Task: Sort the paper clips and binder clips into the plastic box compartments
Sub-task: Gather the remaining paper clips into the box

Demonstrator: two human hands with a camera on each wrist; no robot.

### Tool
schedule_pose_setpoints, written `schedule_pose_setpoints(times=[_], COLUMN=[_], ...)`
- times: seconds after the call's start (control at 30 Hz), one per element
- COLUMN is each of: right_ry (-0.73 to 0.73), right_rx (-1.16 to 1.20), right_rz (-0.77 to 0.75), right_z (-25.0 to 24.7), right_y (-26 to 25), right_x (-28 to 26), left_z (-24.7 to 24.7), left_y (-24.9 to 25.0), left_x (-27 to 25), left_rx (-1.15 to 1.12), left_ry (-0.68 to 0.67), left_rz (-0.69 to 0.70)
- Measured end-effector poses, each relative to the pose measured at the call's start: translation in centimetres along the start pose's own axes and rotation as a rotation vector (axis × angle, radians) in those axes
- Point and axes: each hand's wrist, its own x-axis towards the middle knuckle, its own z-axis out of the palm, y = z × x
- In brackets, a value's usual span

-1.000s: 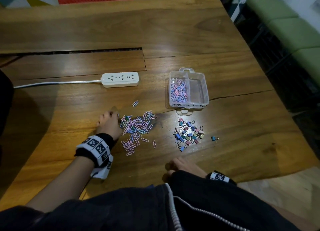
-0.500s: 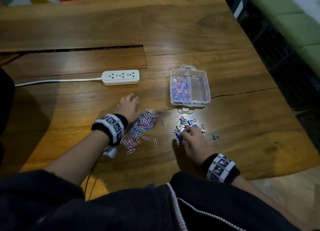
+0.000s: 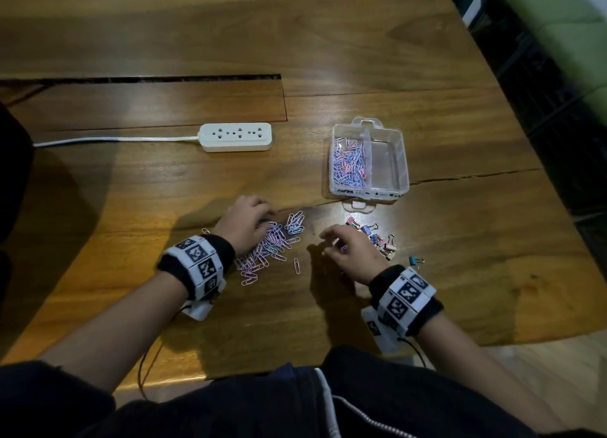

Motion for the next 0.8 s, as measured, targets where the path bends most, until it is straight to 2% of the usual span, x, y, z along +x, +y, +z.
schedule_pose_setpoints(times=[0.07,0.13,0.2,0.23,0.37,0.5,0.57,0.67,0.8], right_ry=[-0.059,-0.064,-0.047,-0.043,-0.084,-0.104,-0.041,-0.015,-0.033], right_rx=[-0.072,-0.168,-0.236,-0.261,-0.366,-0.230,-0.172,-0.248,-0.402], right_rz=[0.022,0.018,0.014,0.016,-0.039,-0.184,-0.165,-0.068,-0.044], right_z=[1.4,2.5,3.3,3.6,5.0,5.3,4.7,4.4,5.3], right_y=[-1.0,-2.0,-2.9,-3.2,-3.7,-2.5,-1.7,-1.4,-2.2], right_x=[0.6,1.6,3.0,3.7,4.4,2.8,2.3,2.1,2.8], left_z=[-0.4,-0.6,-0.5,-0.3,1.4,2.3,2.2,2.0,2.2], left_y=[-0.9,-1.7,-1.9,-1.8,-0.6,0.1,0.1,0.4,1.1], left_x=[-0.6,-1.2,-1.9,-2.3,-3.8,-4.4,-4.1,-3.5,-3.0], left_rx=[0.037,0.050,0.064,0.066,0.033,-0.017,-0.031,0.016,0.122], left_ry=[0.037,-0.004,-0.024,-0.021,-0.018,-0.076,-0.047,-0.050,-0.047], left_rz=[-0.208,-0.406,-0.510,-0.518,-0.369,-0.235,-0.244,-0.259,-0.117])
